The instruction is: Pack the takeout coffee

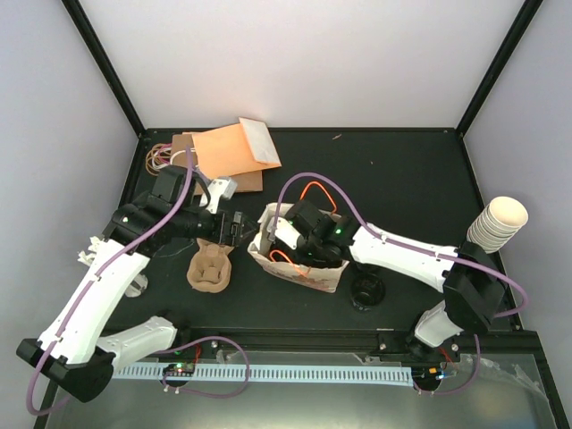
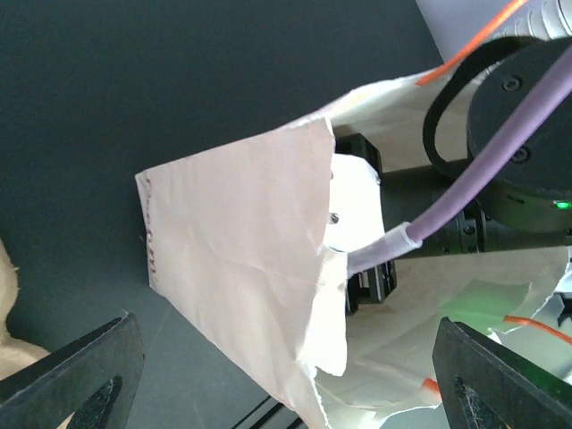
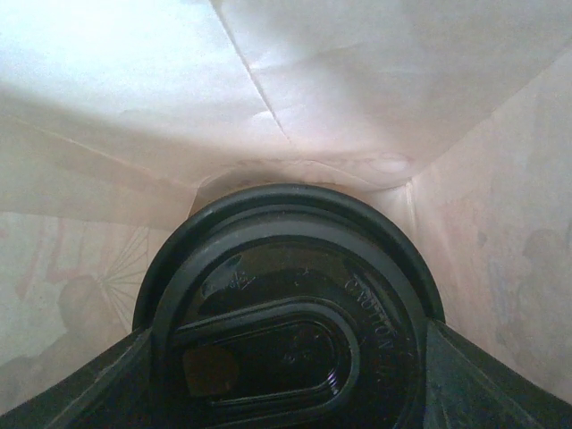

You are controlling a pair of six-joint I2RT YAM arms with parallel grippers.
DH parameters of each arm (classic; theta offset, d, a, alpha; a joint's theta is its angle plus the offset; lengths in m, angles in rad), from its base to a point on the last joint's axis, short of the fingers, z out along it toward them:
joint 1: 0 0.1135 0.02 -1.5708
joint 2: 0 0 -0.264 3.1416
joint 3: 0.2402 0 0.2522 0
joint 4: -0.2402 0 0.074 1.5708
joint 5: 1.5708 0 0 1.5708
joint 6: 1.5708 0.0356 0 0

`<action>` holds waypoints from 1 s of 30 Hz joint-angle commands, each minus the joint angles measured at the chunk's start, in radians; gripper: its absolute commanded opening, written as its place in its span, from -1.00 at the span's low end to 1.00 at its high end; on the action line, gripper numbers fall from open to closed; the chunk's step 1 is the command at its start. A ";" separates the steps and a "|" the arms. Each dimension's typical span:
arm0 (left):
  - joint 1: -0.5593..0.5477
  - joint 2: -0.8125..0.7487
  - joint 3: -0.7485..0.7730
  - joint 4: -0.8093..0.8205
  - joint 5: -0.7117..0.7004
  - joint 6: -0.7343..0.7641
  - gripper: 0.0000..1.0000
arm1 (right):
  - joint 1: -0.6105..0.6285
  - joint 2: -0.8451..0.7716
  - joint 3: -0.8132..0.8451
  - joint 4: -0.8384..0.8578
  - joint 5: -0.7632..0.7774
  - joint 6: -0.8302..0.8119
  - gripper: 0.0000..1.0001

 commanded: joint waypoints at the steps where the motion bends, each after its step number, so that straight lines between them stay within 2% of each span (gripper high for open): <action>1: -0.038 0.021 0.003 -0.014 0.032 -0.025 0.82 | -0.027 0.086 -0.057 -0.174 -0.036 0.020 -0.38; 9: -0.129 0.081 0.028 0.012 -0.019 -0.063 0.77 | -0.067 0.100 -0.039 -0.190 -0.093 0.013 -0.38; 14: -0.160 0.138 0.098 -0.048 -0.160 -0.062 0.68 | -0.078 0.114 -0.035 -0.199 -0.116 0.011 -0.37; 17: -0.177 0.181 0.167 -0.090 -0.249 -0.059 0.57 | -0.107 0.130 -0.020 -0.214 -0.137 0.020 -0.37; 24: -0.253 0.347 0.373 -0.226 -0.429 -0.054 0.48 | -0.130 0.141 -0.001 -0.228 -0.151 0.017 -0.36; 30: -0.292 0.441 0.476 -0.301 -0.492 -0.054 0.46 | -0.130 0.154 0.002 -0.231 -0.152 0.016 -0.37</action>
